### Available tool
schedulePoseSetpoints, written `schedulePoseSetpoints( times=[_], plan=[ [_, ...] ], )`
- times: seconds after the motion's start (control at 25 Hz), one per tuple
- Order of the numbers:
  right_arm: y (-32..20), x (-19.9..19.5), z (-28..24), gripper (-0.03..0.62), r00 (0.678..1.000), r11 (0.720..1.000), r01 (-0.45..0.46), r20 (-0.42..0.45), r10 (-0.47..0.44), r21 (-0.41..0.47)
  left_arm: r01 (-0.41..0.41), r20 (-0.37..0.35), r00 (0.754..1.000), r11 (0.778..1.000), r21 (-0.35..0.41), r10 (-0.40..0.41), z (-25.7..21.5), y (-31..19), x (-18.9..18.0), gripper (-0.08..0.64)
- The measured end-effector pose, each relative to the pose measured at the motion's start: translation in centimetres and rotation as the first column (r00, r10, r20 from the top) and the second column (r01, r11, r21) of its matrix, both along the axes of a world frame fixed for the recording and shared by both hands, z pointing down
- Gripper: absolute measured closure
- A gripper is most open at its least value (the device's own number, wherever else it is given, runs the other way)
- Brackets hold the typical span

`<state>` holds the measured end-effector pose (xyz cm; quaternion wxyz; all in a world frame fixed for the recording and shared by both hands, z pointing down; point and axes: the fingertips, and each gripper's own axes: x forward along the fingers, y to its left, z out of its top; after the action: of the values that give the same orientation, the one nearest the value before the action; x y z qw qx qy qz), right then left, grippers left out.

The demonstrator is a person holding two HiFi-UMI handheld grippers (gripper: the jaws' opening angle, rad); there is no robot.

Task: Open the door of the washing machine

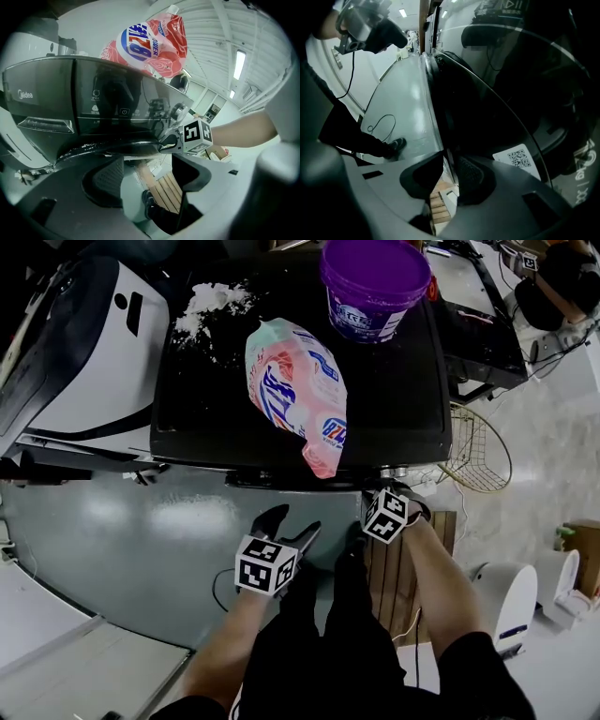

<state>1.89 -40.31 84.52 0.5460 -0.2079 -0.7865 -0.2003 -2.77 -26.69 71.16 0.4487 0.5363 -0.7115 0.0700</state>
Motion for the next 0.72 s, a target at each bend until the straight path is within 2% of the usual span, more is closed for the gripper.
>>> schedulePoseSetpoints(
  times=[0.16, 0.4, 0.6, 0.72],
  plan=[
    [-0.2, -0.3, -0.2, 0.494, 0.998, 0.998, -0.065, 0.006, 0.065, -0.025, 0.015, 0.002, 1.0, 1.0, 0.011, -0.015, -0.5, 0.4, 0.1, 0.23],
    [-0.2, 0.1, -0.1, 0.495, 0.996, 0.995, -0.088, -0.017, 0.088, -0.038, 0.056, -0.019, 0.998, 0.998, 0.012, -0.055, -0.3, 2.6, -0.1, 0.233],
    [-0.2, 0.3, -0.1, 0.494, 0.988, 0.987, -0.151, -0.022, 0.15, -0.047, 0.079, -0.03, 0.996, 0.997, 0.006, -0.079, -0.6, 5.0, -0.4, 0.235],
    [-0.2, 0.4, -0.3, 0.494, 0.991, 0.99, -0.133, -0.037, 0.131, -0.05, 0.082, -0.024, 0.996, 0.997, 0.011, -0.082, -0.7, 5.5, -1.0, 0.236]
  ],
)
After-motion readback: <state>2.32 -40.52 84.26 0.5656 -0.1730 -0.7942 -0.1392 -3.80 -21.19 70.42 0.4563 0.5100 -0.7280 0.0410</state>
